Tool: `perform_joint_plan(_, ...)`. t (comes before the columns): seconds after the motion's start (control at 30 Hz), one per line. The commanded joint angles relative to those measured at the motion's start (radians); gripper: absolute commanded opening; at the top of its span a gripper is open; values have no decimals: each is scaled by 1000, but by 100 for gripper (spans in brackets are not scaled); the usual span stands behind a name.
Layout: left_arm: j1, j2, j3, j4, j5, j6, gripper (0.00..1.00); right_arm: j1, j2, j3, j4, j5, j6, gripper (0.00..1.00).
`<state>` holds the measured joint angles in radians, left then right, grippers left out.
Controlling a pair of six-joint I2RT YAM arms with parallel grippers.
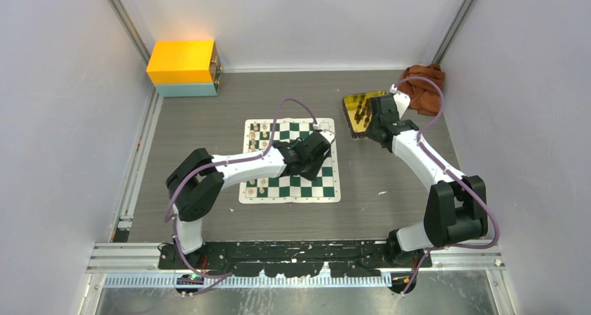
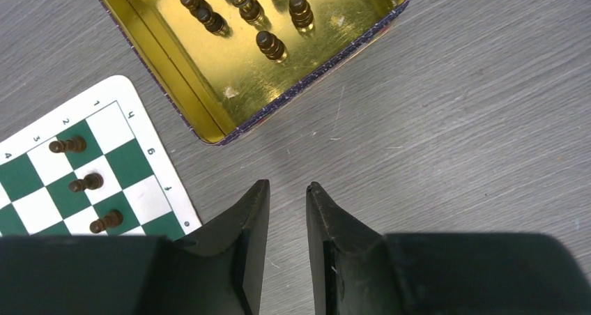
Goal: Set up the chess pieces on the board
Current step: Place the chess piece on the chessboard.
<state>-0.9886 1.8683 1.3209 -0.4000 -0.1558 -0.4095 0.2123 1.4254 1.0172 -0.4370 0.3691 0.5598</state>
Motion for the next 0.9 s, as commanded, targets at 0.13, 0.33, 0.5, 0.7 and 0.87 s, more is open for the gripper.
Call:
perform_joint_plan(0.13, -11, 61, 106, 6, -2, 18, 0, -5, -24, -6, 71, -28, 22, 32)
perform_joint_plan(0.33, -12, 101, 138, 6, -15, 23, 0, -14, -28, -13, 79, -36, 20, 32)
perform_joint_plan(0.5, -12, 117, 147, 16, -40, 31, 0, -19, -37, -21, 83, -40, 20, 32)
perform_joint_plan(0.7, -11, 130, 162, 14, -55, 41, 0, -22, -41, -23, 84, -47, 21, 32)
perform_joint_plan(0.87, -8, 145, 174, 12, -62, 46, 0, -21, -43, -29, 87, -50, 20, 32)
